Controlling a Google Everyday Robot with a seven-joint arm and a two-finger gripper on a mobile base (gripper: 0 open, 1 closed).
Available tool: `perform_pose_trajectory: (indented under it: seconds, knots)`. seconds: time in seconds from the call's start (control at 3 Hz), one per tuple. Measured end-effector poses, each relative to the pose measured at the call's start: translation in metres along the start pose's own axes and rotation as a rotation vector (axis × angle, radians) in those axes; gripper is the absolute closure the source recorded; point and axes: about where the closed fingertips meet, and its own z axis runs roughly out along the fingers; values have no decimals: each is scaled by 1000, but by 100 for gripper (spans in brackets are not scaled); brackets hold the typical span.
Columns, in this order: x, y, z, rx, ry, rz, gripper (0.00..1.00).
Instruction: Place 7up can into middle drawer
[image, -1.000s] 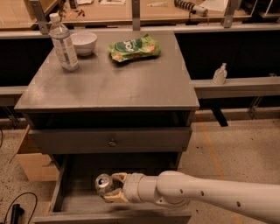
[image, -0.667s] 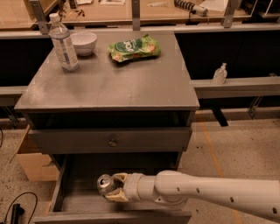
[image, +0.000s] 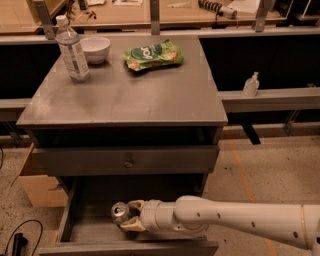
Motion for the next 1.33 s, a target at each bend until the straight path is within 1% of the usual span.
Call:
perform_pose_trajectory:
  seconds: [0.33,0.67,1.0,1.33]
  knots:
    - [13,-1,7,9,12,10,60]
    - [23,-4,9,36,39,22,36]
    - [28,-9,4,77,76,29,13]
    - [26,-18,-13,146,117,47,15]
